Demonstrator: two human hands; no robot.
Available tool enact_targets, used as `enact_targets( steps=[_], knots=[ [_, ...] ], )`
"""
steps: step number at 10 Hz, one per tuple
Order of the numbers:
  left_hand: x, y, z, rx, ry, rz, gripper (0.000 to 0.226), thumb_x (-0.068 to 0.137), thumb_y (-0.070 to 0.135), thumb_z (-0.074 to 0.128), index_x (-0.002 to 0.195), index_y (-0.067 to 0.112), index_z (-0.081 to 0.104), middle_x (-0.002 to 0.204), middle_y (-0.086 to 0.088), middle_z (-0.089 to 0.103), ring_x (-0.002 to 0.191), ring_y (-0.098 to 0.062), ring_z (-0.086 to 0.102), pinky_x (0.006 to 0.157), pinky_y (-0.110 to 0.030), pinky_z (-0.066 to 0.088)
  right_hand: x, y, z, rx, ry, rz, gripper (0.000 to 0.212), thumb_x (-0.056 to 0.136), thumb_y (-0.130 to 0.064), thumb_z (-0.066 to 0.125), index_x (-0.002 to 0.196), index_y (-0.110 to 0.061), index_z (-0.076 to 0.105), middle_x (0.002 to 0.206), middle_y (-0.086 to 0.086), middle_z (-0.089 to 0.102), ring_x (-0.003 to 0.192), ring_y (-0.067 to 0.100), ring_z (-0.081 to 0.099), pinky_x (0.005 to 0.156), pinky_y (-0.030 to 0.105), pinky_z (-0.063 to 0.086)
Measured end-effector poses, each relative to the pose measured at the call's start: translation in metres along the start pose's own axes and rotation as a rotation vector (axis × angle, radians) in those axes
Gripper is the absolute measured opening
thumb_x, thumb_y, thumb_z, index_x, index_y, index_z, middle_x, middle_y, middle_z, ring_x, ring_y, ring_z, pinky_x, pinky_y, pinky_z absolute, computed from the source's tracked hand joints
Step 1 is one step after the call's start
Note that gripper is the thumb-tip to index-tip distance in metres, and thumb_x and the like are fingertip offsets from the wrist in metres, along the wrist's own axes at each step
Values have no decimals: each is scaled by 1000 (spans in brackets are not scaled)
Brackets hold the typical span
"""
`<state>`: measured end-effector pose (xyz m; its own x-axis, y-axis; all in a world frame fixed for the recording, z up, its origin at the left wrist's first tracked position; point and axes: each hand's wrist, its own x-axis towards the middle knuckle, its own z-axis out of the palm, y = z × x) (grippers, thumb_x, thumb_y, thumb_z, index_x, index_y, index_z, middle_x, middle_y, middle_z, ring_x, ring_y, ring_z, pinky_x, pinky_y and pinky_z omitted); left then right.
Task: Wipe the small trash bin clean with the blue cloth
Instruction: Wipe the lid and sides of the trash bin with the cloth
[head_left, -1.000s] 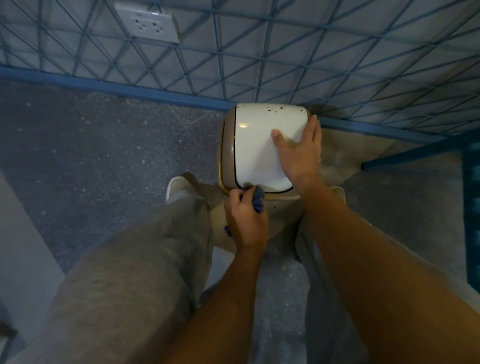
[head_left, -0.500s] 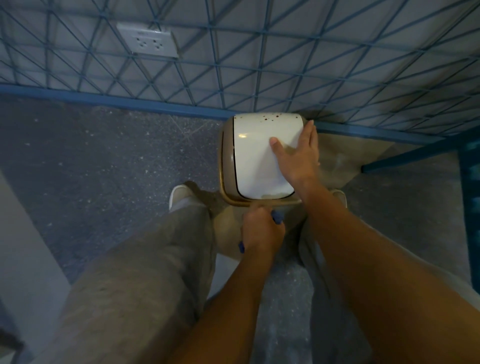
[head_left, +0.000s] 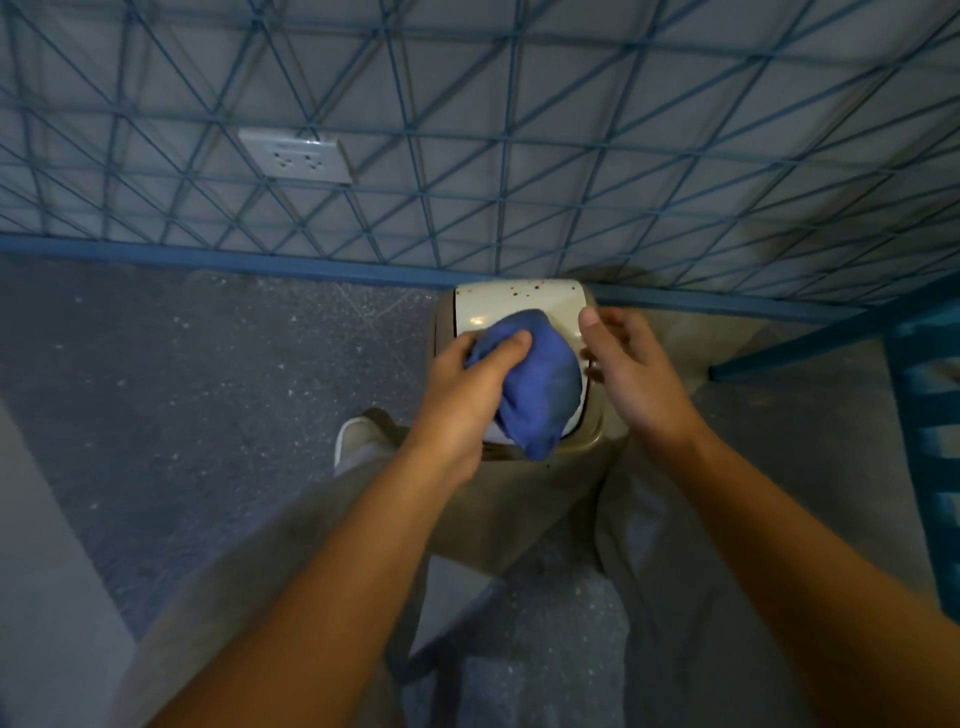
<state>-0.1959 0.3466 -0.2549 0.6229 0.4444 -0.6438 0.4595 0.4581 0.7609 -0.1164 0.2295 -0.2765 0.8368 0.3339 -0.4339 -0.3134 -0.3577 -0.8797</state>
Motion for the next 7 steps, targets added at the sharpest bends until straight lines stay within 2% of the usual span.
enact_targets(
  steps=[1, 2, 3, 4, 5, 6, 7],
  knots=[
    [3, 14, 1, -82, -33, 14, 22, 85, 21, 61, 100, 4, 61, 97, -17, 67, 92, -25, 65, 82, -34, 53, -7, -8, -1, 260, -244, 50, 52, 86, -45, 48, 118, -4, 54, 110, 11, 66, 102, 18, 65, 82, 25, 54],
    [10, 14, 0, -18, -10, 57, 20, 83, 26, 63, 83, 6, 60, 84, -13, 65, 84, -24, 64, 79, -34, 52, -5, -16, 4, 414, -319, 107, 60, 81, -41, 54, 126, -1, 49, 124, 20, 60, 114, 25, 61, 94, 31, 52],
    [14, 13, 3, 104, -8, 184, 24, 85, 26, 61, 81, 3, 57, 71, -9, 59, 69, -16, 59, 65, -24, 50, 0, -17, 4, 508, -402, 143, 56, 85, -42, 52, 121, 1, 54, 119, 22, 62, 111, 24, 63, 93, 28, 52],
    [17, 15, 5, 245, -52, 369, 24, 86, 25, 60, 80, 1, 61, 71, -11, 60, 68, -14, 57, 63, -26, 47, 5, -25, -1, 451, -393, 244, 57, 79, -42, 49, 116, 1, 58, 103, 16, 68, 95, 18, 68, 83, 23, 56],
    [25, 19, -3, 357, -50, 465, 16, 84, 34, 59, 80, 20, 65, 84, 4, 61, 78, -3, 58, 71, -15, 46, 4, -13, -19, 555, -364, 142, 46, 86, -30, 43, 98, 8, 65, 80, 16, 67, 92, 23, 68, 81, 27, 54],
    [46, 16, -27, 530, 104, 429, 30, 82, 46, 58, 106, 28, 60, 117, 1, 50, 104, -9, 53, 91, -23, 44, 19, -18, -24, 296, -312, 155, 50, 93, -38, 38, 84, -5, 74, 81, 12, 73, 78, 16, 69, 68, 20, 52],
    [62, 3, -43, 697, 132, 178, 81, 73, 52, 66, 140, 21, 31, 147, -5, 27, 133, -23, 34, 105, -39, 34, 50, -19, -28, 713, -173, 177, 45, 90, -43, 45, 106, -6, 66, 101, 10, 71, 97, 18, 67, 91, 27, 52]
  ],
)
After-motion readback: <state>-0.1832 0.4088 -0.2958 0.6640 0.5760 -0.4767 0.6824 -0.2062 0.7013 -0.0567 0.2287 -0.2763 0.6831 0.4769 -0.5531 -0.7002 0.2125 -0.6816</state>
